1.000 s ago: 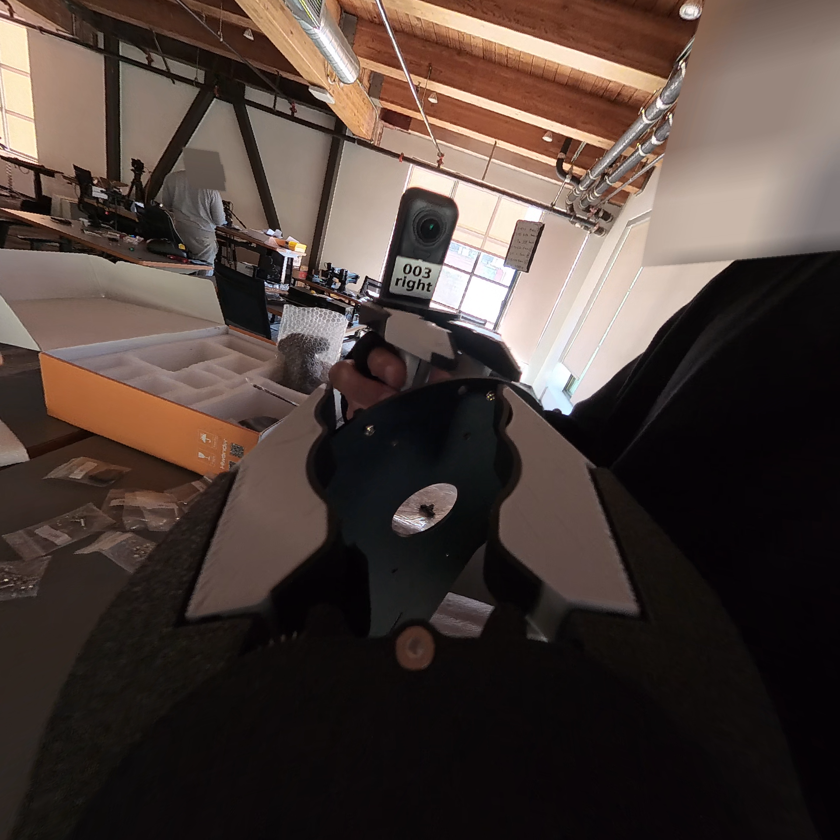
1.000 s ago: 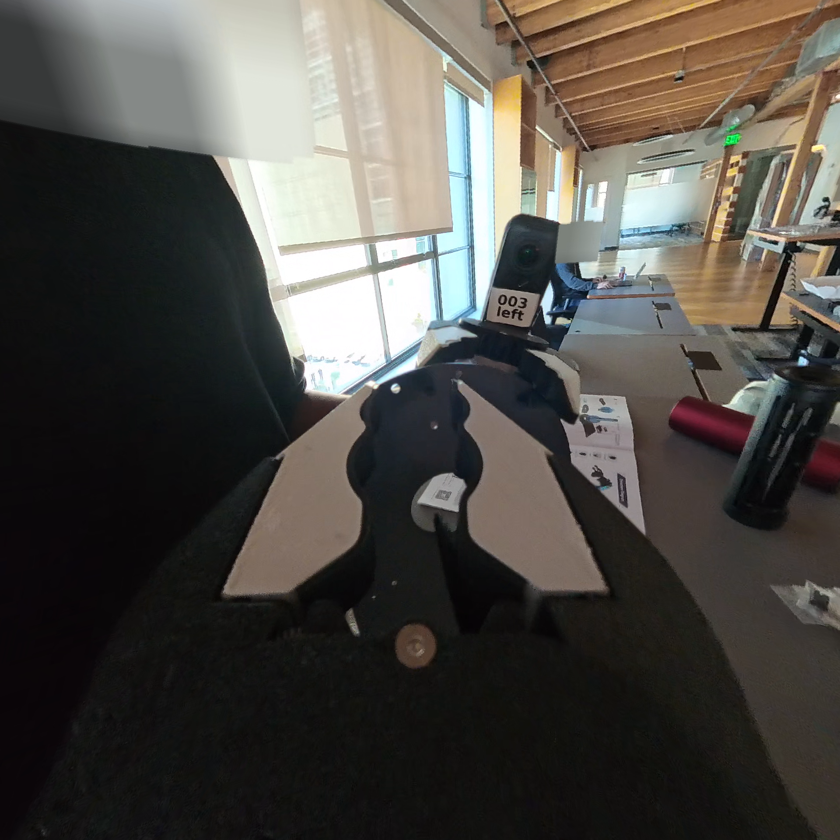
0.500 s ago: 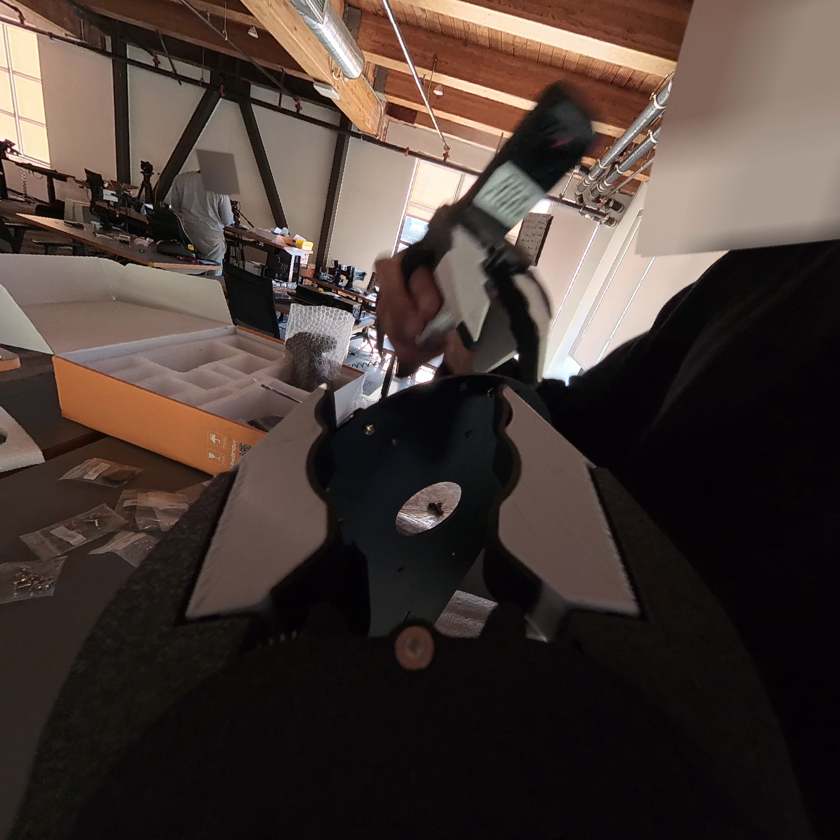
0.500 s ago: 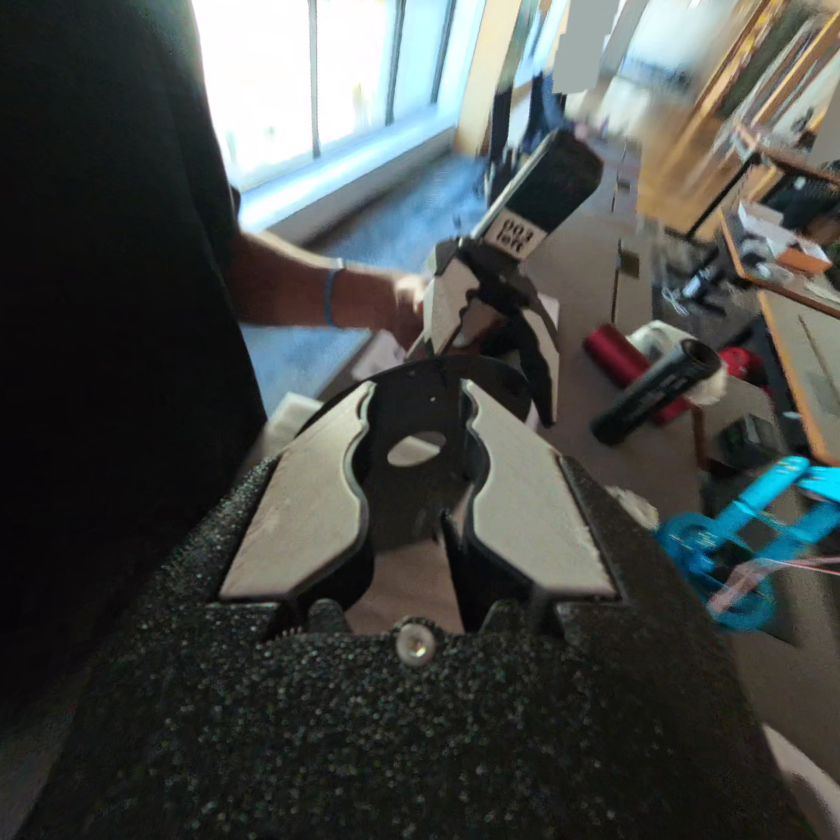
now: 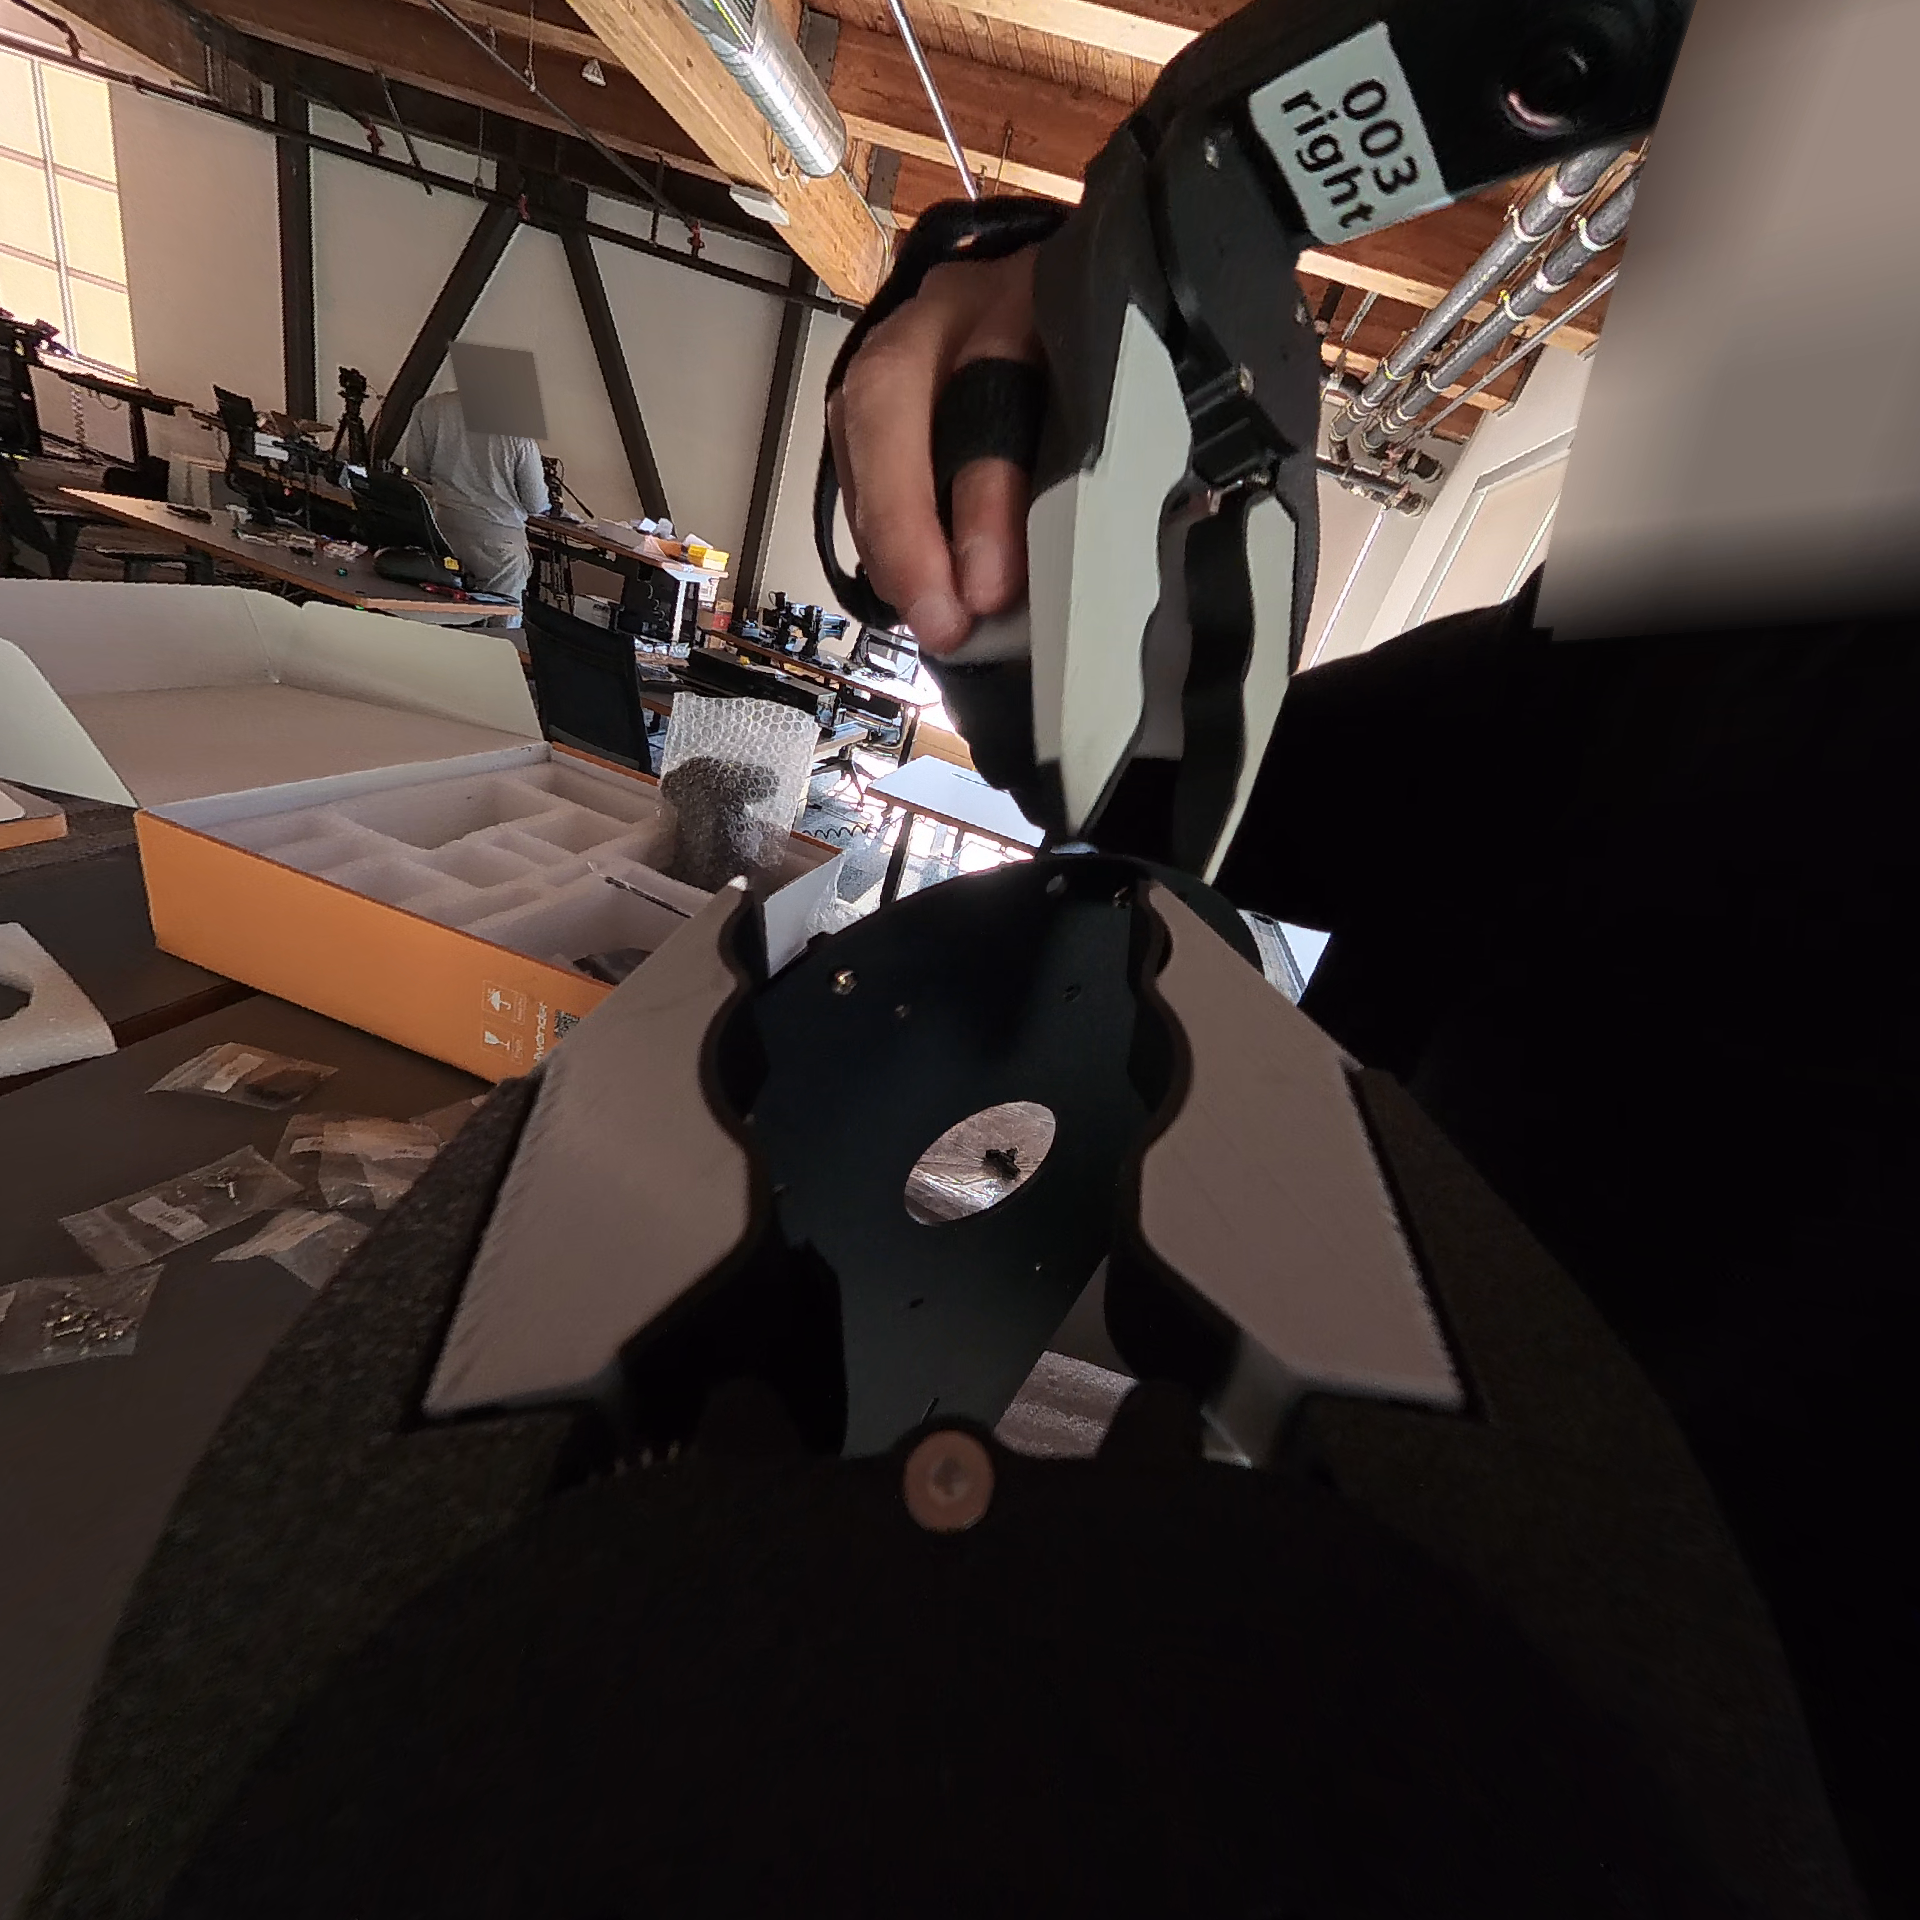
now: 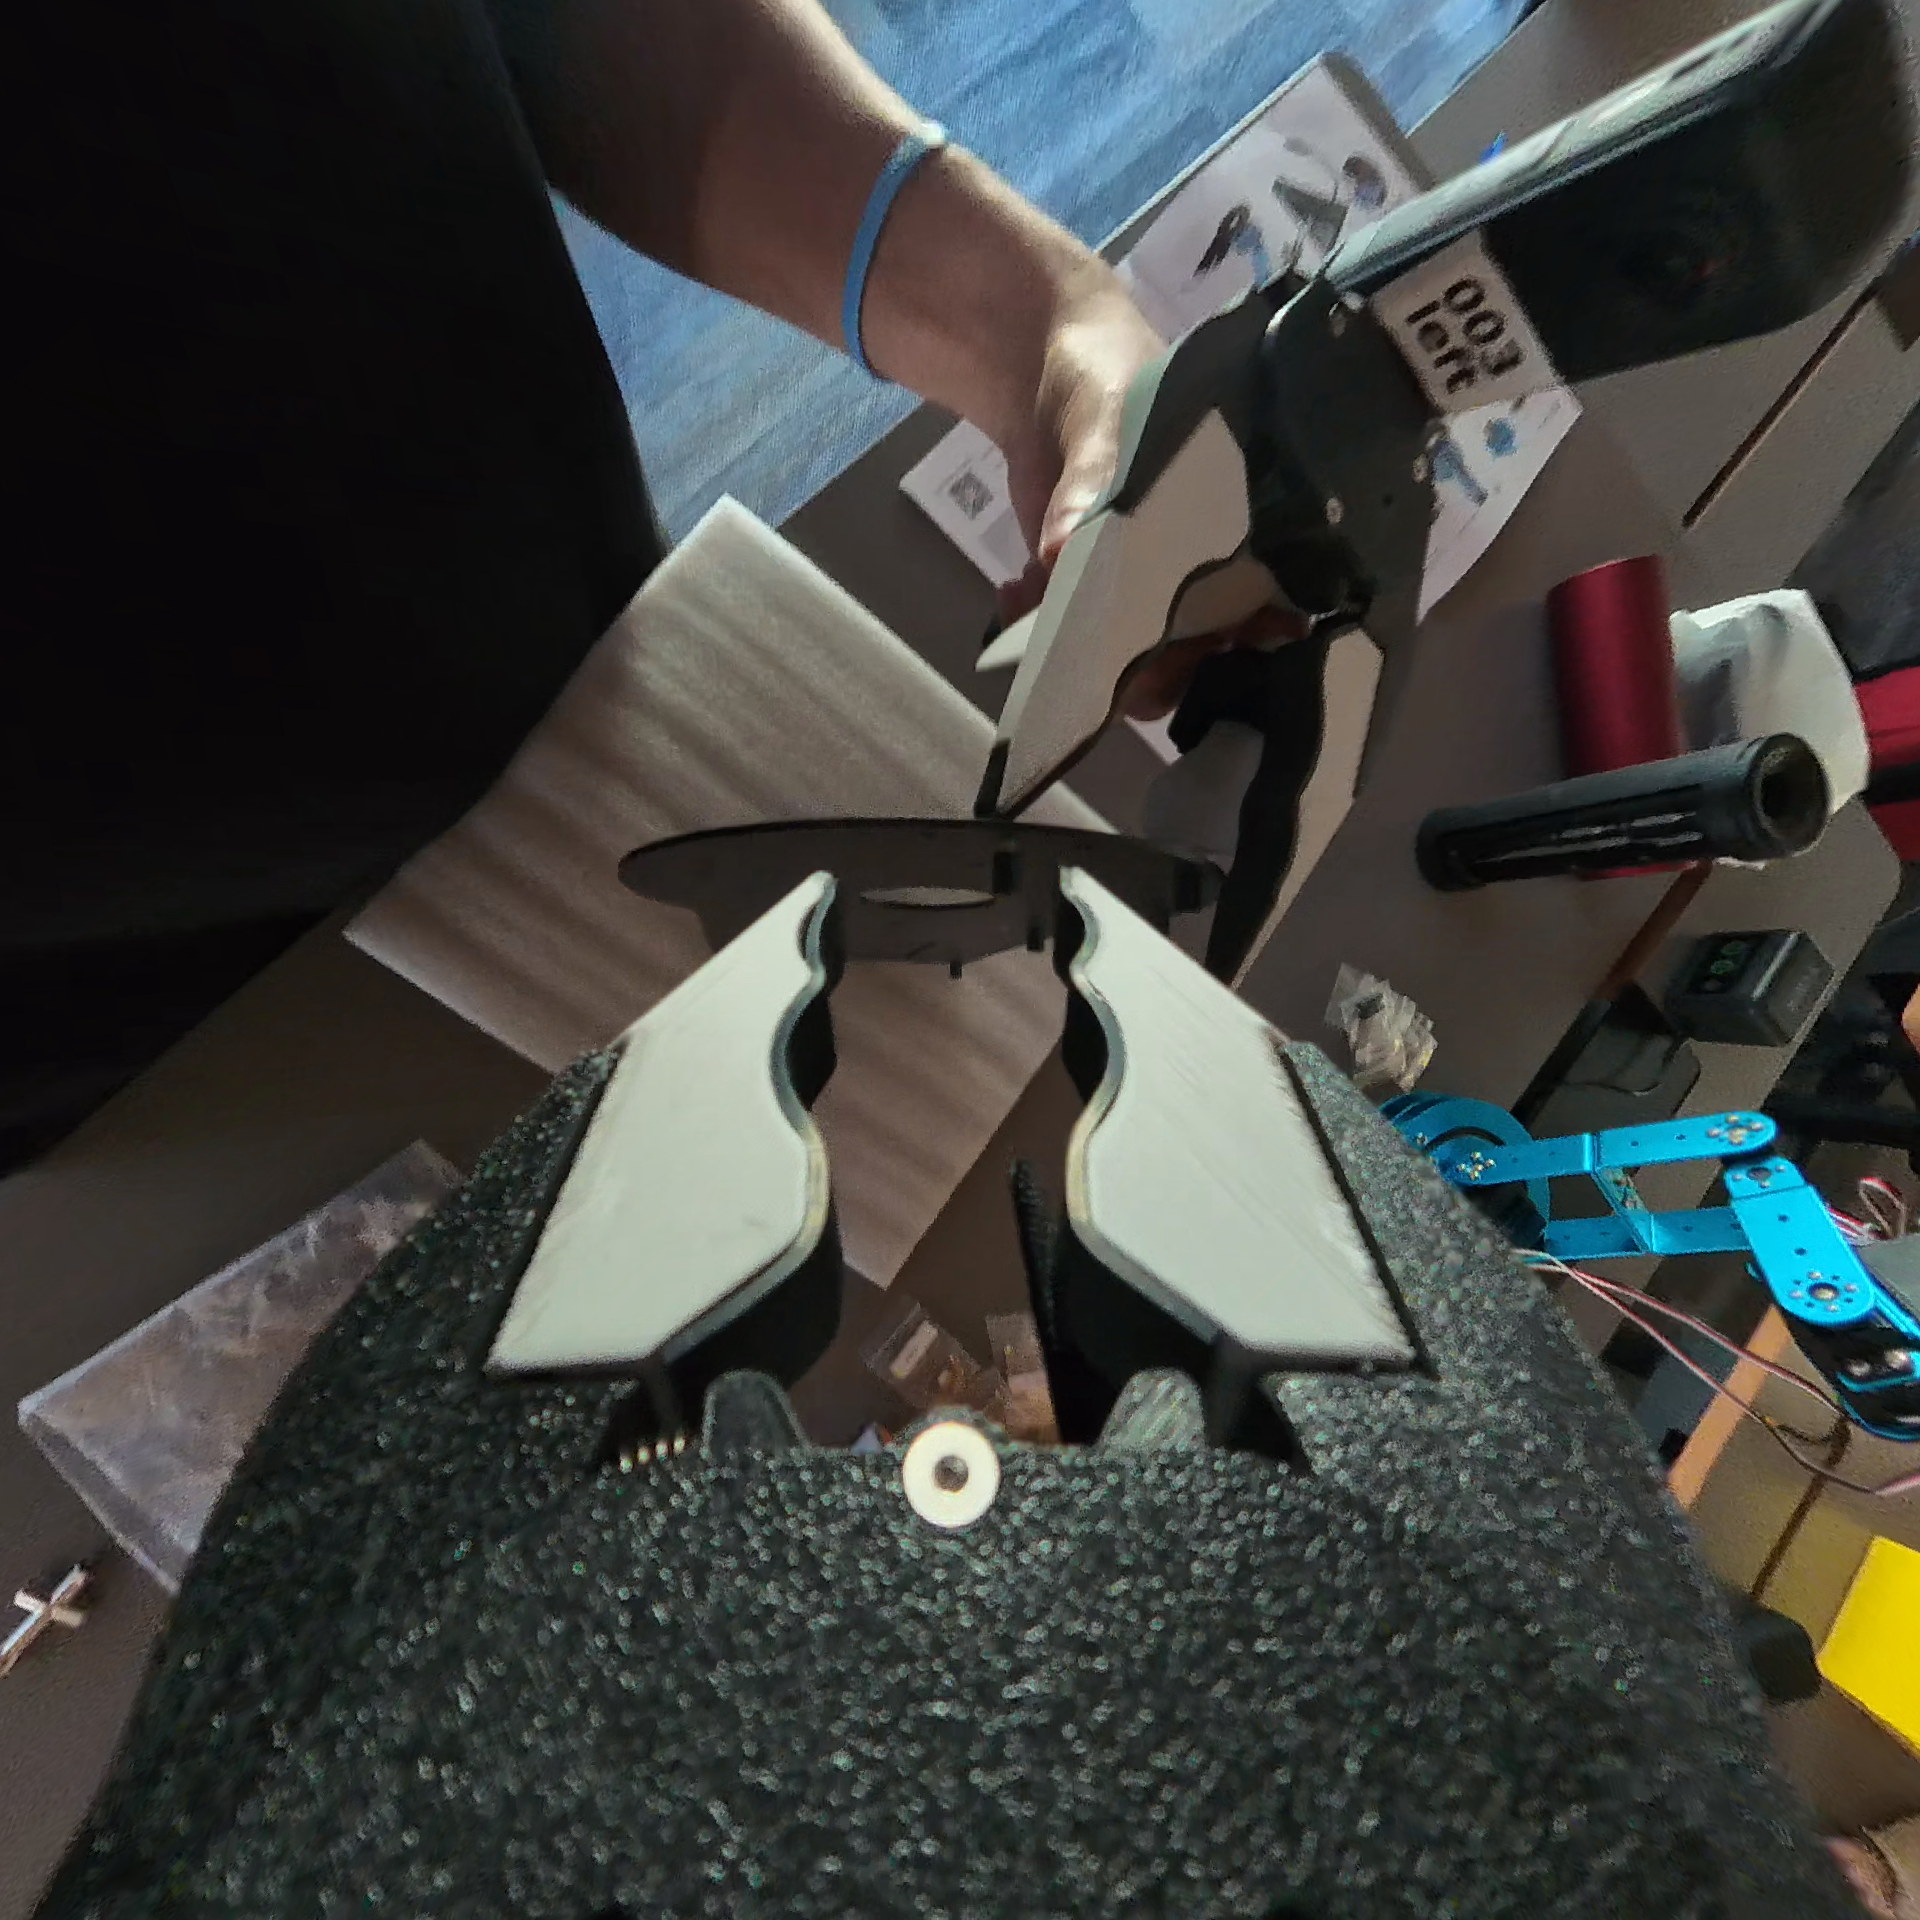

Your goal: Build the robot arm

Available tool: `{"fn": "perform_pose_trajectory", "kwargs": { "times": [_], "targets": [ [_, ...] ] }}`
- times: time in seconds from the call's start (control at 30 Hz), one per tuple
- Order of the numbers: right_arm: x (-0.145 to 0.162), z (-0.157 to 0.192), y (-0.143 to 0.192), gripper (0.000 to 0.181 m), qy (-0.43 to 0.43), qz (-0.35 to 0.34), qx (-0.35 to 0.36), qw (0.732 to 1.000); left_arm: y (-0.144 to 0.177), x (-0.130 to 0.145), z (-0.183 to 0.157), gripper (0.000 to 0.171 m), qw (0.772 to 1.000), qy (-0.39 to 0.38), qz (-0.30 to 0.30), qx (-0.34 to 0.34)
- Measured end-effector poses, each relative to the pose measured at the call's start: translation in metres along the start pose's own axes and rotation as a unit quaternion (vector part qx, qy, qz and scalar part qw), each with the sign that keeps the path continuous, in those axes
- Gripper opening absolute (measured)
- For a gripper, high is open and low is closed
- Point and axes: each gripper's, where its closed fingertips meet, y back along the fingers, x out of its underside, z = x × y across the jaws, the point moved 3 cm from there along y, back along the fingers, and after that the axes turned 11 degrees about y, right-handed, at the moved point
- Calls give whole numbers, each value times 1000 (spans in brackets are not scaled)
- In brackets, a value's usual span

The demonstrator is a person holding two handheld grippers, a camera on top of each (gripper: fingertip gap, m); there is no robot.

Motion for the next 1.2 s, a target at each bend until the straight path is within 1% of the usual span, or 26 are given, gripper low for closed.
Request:
{"fn": "perform_pose_trajectory", "kwargs": {
  "times": [0.13, 0.23, 0.3, 0.4, 0.57, 0.63, 0.73, 0.77, 0.87, 0.93, 1.0, 1.1, 1.17, 1.2],
  "targets": [
    [2, 4, -12, 38, 7, 29, -35, 999, -1, 0, 0, 69, 1000, -1, 0, 0],
    [8, 1, -15, 39, 2, 49, -41, 998, 0, 0, 1, 69, 1000, -1, 0, -1],
    [13, -1, -11, 39, -1, 65, -35, 997, 0, 0, 1, 69, 1000, -2, 1, -1],
    [7, 1, -5, 35, -3, 48, -42, 998, -2, 0, 2, 69, 1000, -3, 3, -3],
    [14, 5, -21, 38, -4, 74, -67, 995, -4, 0, 2, 69, 1000, -7, 7, -5],
    [17, 1, -17, 38, -10, 82, -60, 995, -4, 0, 2, 69, 1000, -7, 9, -6],
    [10, -3, -4, 35, -12, 61, -51, 997, -3, 0, 2, 69, 1000, -6, 7, -6],
    [8, -2, -4, 33, -10, 59, -53, 997, -2, 0, 2, 69, 1000, -6, 6, -6],
    [12, 5, -19, 38, -8, 73, -79, 994, -3, 0, 1, 69, 1000, -7, 5, -3],
    [17, 5, -25, 38, -11, 82, -85, 993, -3, 0, 2, 69, 1000, -7, 5, -5],
    [19, -1, -20, 38, -16, 86, -73, 993, -3, 0, 2, 69, 1000, -7, 7, -6],
    [9, -4, -4, 35, -14, 69, -61, 996, -3, 0, 2, 69, 1000, -7, 10, -7],
    [5, 1, -7, 34, -9, 68, -72, 995, -2, 0, 1, 69, 1000, -8, 9, -6],
    [8, 4, -14, 37, -7, 78, -77, 994, -2, 1, 1, 69, 1000, -7, 8, -5]
  ]
}}
